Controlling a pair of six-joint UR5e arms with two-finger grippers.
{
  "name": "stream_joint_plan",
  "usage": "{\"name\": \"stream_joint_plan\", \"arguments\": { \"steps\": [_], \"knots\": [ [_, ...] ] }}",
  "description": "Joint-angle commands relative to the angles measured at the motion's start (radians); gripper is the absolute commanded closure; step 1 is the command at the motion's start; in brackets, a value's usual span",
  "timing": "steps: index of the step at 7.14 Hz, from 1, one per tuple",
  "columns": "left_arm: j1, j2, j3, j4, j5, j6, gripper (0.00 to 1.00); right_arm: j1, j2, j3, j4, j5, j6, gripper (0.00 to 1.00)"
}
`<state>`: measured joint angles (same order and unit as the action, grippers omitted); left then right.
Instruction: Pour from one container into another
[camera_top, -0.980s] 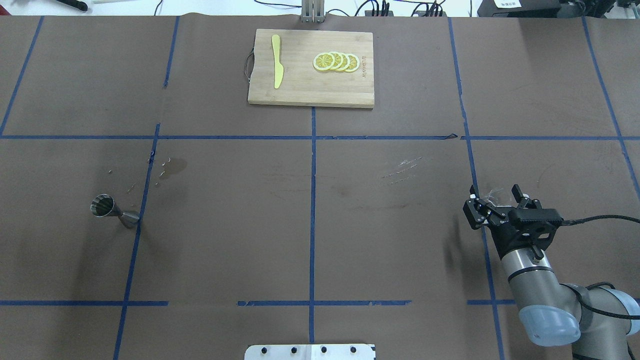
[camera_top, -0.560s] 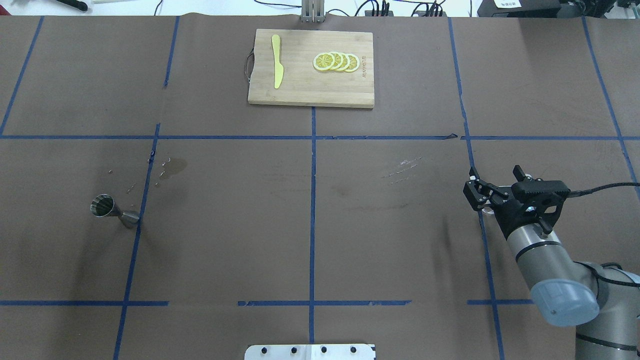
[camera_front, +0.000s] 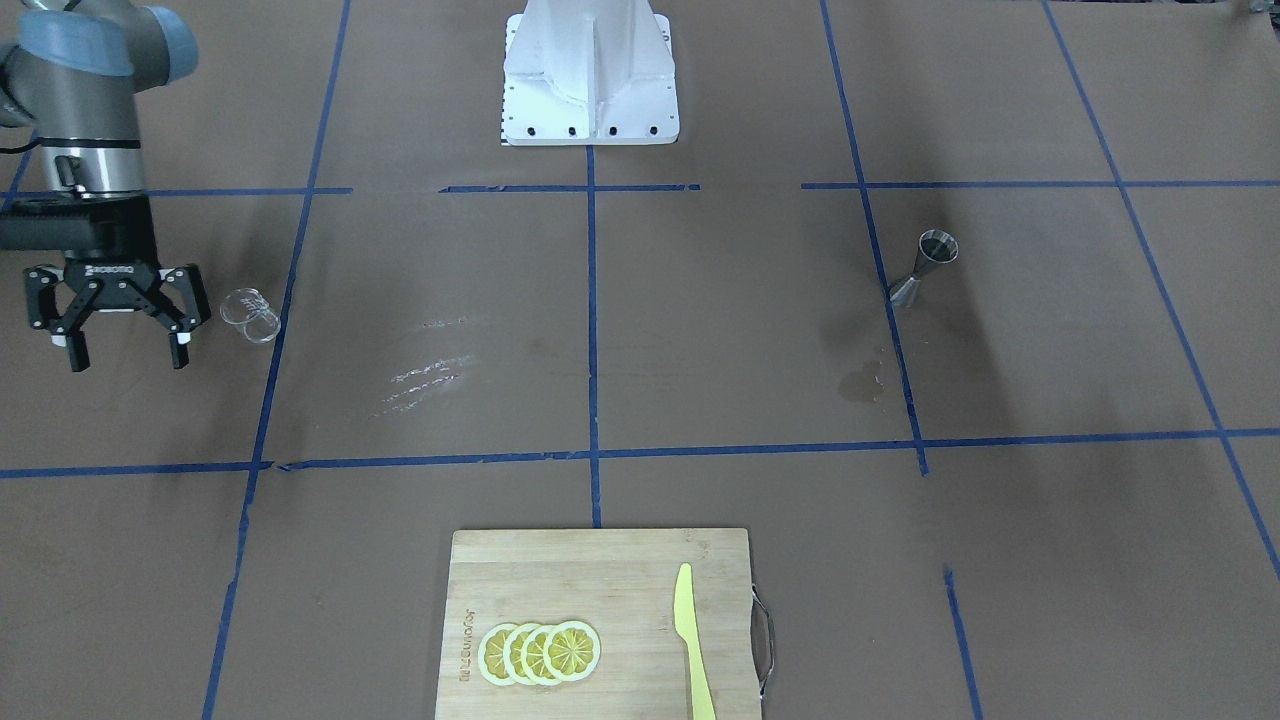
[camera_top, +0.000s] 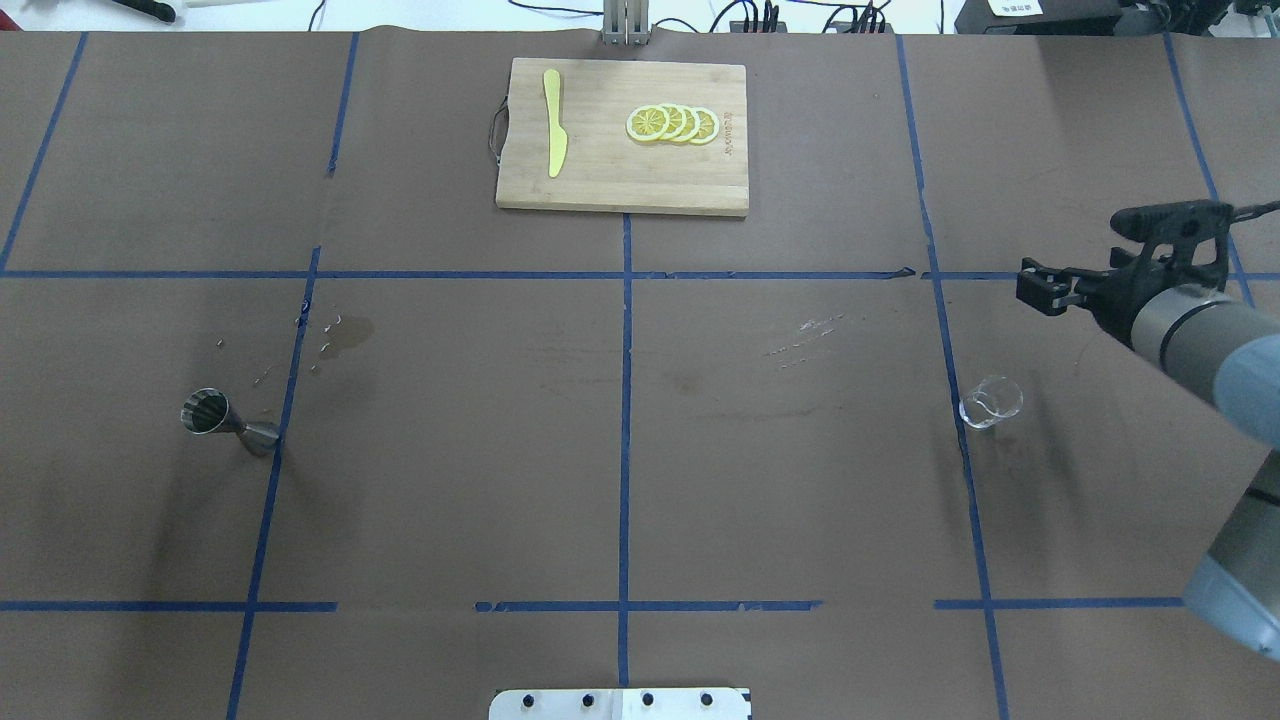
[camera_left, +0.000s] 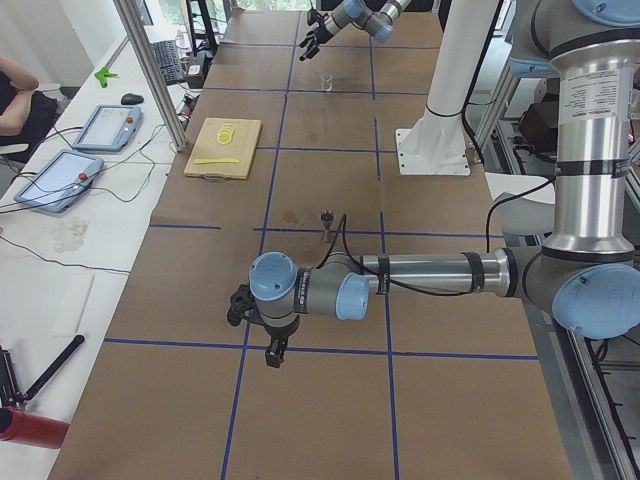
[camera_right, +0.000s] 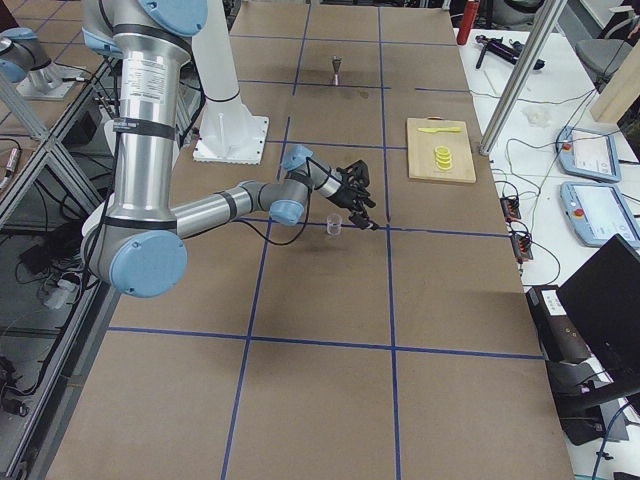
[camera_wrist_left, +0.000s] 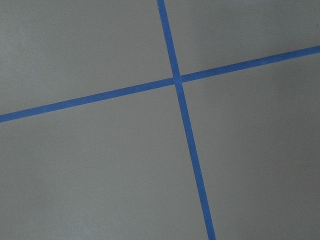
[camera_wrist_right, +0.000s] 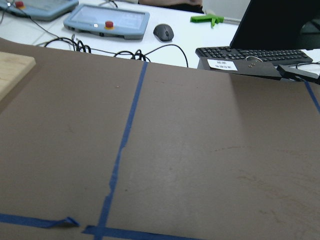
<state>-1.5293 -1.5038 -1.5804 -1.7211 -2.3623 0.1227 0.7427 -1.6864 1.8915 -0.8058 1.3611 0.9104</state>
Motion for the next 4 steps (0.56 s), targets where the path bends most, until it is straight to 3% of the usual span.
{"name": "stream_joint_plan", "arguments": {
  "steps": [1, 3, 4],
  "knots": [
    [0.001, 0.001, -0.003, 0.0, 0.0, 0.0, 0.0, 0.33, 0.008, -0.005, -0.146, 0.441, -0.309, 0.0],
    [0.002, -0.003, 0.0, 0.0, 0.0, 0.0, 0.0, 0.594, 0.046, -0.005, -0.426, 0.73, -0.657, 0.0],
    [0.002, -0.004, -0.001, 0.0, 0.0, 0.0, 0.0, 0.677, 0.05, -0.005, -0.56, 0.81, -0.84, 0.0]
  ]
}}
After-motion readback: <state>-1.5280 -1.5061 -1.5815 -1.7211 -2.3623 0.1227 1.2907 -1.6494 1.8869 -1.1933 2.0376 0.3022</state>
